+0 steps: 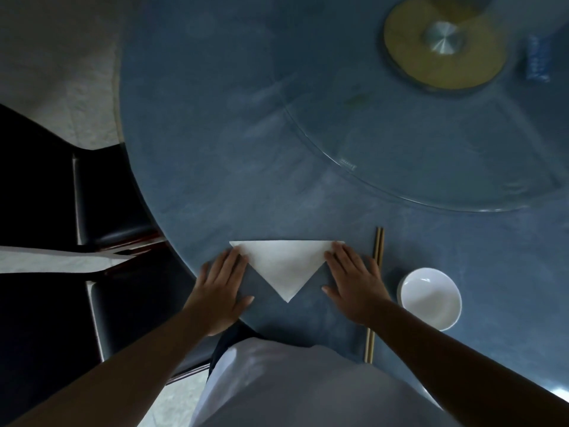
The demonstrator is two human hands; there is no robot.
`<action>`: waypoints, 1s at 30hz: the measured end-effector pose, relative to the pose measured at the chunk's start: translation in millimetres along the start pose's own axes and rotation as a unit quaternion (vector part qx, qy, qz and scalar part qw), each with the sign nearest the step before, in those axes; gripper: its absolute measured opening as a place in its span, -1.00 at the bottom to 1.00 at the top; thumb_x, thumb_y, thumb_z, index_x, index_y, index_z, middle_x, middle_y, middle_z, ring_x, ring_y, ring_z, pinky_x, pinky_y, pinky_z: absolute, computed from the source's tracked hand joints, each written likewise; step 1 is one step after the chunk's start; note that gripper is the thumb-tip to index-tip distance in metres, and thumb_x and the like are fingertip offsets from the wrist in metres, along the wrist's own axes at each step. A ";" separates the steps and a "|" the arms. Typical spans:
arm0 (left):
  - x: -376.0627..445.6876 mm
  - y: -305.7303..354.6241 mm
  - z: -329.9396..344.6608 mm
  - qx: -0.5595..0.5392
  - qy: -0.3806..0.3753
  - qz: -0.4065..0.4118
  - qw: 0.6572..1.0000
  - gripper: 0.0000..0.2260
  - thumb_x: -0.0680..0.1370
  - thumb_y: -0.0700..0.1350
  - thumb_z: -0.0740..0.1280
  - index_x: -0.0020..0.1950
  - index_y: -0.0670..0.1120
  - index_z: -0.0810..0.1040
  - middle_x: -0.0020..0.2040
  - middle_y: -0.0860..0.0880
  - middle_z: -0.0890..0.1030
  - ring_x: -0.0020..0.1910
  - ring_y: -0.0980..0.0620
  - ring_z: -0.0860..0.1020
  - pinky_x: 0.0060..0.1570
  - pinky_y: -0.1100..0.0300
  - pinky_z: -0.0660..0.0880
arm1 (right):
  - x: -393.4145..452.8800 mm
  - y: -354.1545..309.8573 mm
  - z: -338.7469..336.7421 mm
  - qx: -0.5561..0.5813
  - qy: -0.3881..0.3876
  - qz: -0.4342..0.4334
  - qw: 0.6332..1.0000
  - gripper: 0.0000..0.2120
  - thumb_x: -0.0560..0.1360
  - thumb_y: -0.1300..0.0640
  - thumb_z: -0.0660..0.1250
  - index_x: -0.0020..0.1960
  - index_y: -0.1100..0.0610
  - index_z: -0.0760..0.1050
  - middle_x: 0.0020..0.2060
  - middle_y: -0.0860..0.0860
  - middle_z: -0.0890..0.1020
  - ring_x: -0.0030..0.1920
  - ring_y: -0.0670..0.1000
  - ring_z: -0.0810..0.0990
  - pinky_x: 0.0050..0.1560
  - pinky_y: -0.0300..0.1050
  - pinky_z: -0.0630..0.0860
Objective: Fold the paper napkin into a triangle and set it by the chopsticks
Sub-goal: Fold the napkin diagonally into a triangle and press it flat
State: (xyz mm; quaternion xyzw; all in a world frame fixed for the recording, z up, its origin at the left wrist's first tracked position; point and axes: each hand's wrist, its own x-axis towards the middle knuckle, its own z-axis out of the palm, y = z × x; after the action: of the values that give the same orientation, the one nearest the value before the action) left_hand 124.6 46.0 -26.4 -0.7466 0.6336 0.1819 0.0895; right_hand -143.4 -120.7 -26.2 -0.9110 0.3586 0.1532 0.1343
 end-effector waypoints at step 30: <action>61.7 -0.1 -33.4 -0.196 0.049 -0.227 0.953 -0.90 0.46 -0.02 0.28 -0.11 0.03 0.57 -0.03 -0.01 0.57 0.03 -0.08 0.50 -0.04 0.06 0.33 | 63.2 -21.5 -26.9 -0.024 0.000 -0.075 0.997 -0.38 0.43 -0.03 0.34 0.42 0.09 0.24 0.48 0.09 0.22 0.43 0.14 0.24 0.33 0.14 0.21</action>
State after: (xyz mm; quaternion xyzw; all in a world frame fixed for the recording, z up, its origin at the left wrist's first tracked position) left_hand 138.0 -22.6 -19.5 -0.8815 0.4027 0.2411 -0.0508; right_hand -79.6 -153.7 -22.3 -0.9382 0.2855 0.1514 0.1238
